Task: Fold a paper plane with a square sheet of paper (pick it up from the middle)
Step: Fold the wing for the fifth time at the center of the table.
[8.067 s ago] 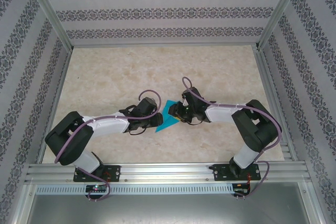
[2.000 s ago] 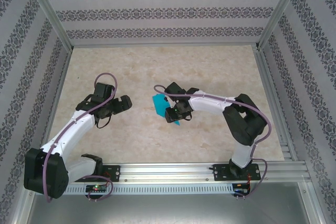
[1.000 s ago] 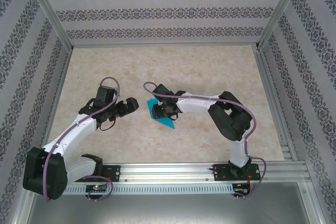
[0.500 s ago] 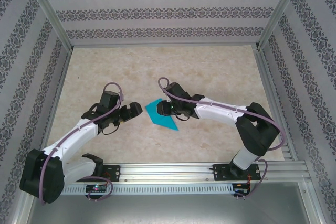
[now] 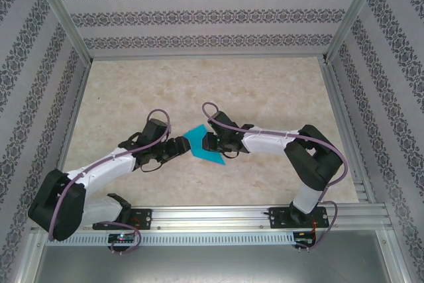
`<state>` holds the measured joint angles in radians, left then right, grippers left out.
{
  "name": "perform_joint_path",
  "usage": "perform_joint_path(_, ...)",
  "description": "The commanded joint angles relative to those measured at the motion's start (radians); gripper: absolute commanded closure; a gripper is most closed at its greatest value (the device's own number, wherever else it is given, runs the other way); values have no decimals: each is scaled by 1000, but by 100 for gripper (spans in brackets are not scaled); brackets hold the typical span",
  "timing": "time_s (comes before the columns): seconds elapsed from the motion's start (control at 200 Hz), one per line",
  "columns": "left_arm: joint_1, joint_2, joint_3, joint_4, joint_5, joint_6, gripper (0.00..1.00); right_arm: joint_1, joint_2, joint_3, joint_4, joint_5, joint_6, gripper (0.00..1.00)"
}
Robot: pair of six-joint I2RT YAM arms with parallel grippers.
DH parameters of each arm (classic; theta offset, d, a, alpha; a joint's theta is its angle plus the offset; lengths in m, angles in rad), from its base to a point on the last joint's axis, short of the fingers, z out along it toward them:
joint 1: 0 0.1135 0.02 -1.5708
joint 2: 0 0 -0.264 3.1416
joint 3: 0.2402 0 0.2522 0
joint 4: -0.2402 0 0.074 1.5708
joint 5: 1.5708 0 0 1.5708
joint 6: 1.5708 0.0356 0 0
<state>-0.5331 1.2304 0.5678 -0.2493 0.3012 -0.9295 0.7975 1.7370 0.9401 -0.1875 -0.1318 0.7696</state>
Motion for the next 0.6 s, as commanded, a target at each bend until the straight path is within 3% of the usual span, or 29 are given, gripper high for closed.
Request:
perform_joint_path(0.0, -26, 24, 23, 84, 18, -37, 32, -15, 20, -24, 41, 2, 24, 73)
perform_joint_path(0.22, -76, 99, 18, 178, 43, -76, 40, -46, 38, -87, 115, -47, 49, 74)
perform_joint_path(0.594, -102, 191, 21, 287, 67, -134, 44, -119, 57, -207, 282, -175, 138, 74)
